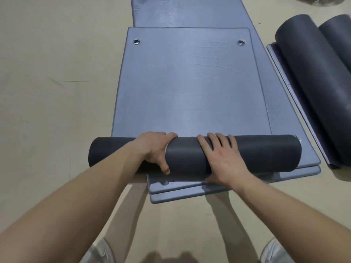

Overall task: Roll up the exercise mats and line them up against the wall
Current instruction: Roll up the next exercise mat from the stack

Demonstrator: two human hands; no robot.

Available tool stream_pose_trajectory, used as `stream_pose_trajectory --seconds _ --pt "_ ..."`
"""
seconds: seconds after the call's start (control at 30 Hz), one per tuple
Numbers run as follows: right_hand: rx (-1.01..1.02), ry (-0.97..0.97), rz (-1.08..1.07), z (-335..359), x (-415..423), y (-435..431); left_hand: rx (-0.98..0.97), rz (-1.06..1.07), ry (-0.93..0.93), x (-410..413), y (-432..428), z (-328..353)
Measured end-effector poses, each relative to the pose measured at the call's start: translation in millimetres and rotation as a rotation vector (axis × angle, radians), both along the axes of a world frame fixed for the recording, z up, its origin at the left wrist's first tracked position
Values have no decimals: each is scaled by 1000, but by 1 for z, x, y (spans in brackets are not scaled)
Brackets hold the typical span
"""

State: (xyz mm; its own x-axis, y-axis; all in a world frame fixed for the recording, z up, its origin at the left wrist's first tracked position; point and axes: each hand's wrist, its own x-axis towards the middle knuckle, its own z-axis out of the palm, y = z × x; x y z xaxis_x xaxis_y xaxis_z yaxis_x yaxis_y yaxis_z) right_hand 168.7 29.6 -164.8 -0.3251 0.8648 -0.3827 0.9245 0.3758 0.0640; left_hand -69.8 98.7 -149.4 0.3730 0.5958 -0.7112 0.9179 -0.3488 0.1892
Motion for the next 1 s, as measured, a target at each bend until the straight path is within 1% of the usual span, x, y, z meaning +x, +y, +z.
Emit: stream_pose_trajectory --seconds 0.03,0.07,0.1,0.2,0.23,0.27,0.3,0.33,0.43,0.47,0.5,0.53,0.6,0.63,0.67,0.7,0.73,0.83,0.87,0.93,1.0 --pt "68 11 -4 -5 1 -8 -13 0 20 2 2 1" --pt "93 22 -13 -7 0 -10 -1 -5 52 5 2 2" --pt "74 26 -26 -7 -1 -6 45 -4 91 9 -1 3" --pt "-59 76 -51 -1 1 31 351 -16 160 18 -32 -8" --pt "-125 84 -53 3 2 45 411 -14 147 17 -37 -13" --pt "-181 91 -49 6 3 57 425 -12 109 14 -34 -15" --pt "-201 91 -42 5 4 63 399 -15 73 10 -25 -15" --pt "-178 83 -41 4 4 65 355 -11 40 6 -12 -15" --pt "30 49 -46 -5 1 47 127 46 -33 3 29 -2" --pt "83 48 -36 -9 1 41 105 45 -35 4 34 -3" --pt "99 56 -31 -11 1 42 137 35 -22 5 33 -5" --pt "75 61 -28 -9 1 50 223 18 -4 4 29 -9" --pt "-50 89 -31 1 5 79 472 -9 17 0 14 -20" --pt "-124 106 -38 8 5 95 559 -12 17 -3 8 -26" --pt "-184 114 -42 14 4 106 595 -11 6 -5 9 -29" --pt "-199 104 -39 14 3 112 588 -8 -7 -6 17 -28" --pt "-165 85 -36 14 2 114 555 -2 -24 -6 27 -26" --pt "50 10 -31 4 -2 93 415 11 -68 -7 54 -17" --pt "87 10 -39 1 -3 90 393 16 -68 -7 58 -16" --pt "80 11 -42 5 -5 98 344 52 -72 -6 62 -12" --pt "12 21 -47 18 -7 106 276 100 -76 -4 61 -6"
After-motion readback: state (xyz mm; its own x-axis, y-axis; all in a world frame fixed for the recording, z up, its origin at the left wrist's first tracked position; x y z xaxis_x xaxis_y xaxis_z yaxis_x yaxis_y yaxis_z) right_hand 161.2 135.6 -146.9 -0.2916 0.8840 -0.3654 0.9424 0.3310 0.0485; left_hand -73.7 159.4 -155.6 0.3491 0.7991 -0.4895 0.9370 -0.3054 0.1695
